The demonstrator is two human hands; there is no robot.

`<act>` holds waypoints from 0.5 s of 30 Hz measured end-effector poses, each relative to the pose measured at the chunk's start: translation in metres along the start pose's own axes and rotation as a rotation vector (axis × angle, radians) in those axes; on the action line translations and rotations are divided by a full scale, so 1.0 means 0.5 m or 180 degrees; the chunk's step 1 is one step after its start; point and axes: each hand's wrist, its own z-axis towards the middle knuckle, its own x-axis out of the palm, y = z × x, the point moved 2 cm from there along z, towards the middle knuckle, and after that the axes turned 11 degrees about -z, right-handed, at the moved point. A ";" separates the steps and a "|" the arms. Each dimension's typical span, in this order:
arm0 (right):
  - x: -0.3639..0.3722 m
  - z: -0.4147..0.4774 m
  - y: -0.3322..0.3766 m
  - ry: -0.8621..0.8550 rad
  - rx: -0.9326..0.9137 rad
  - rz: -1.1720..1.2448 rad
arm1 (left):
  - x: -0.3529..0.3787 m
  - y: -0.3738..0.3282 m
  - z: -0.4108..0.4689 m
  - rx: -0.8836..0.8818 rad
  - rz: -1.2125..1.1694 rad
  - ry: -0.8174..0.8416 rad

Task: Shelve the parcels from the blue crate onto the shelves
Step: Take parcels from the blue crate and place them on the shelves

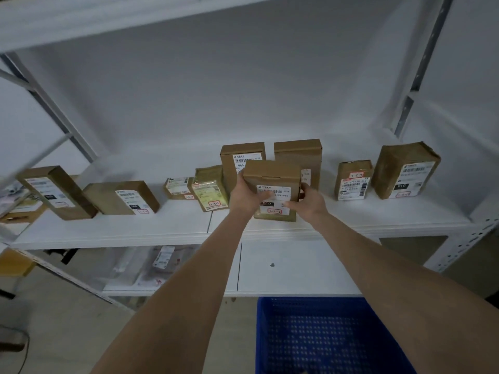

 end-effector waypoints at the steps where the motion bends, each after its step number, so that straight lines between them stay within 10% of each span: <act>1: 0.009 0.009 0.008 0.0013 0.0013 -0.0044 | -0.010 0.002 0.013 0.0030 0.0047 -0.0028; 8: 0.052 0.037 0.036 -0.0174 0.0103 -0.0343 | -0.045 0.023 0.070 0.0325 0.0542 0.0012; 15: 0.042 0.020 0.056 -0.0955 -0.0191 -0.1064 | -0.054 0.009 0.068 0.2132 0.2466 -0.0059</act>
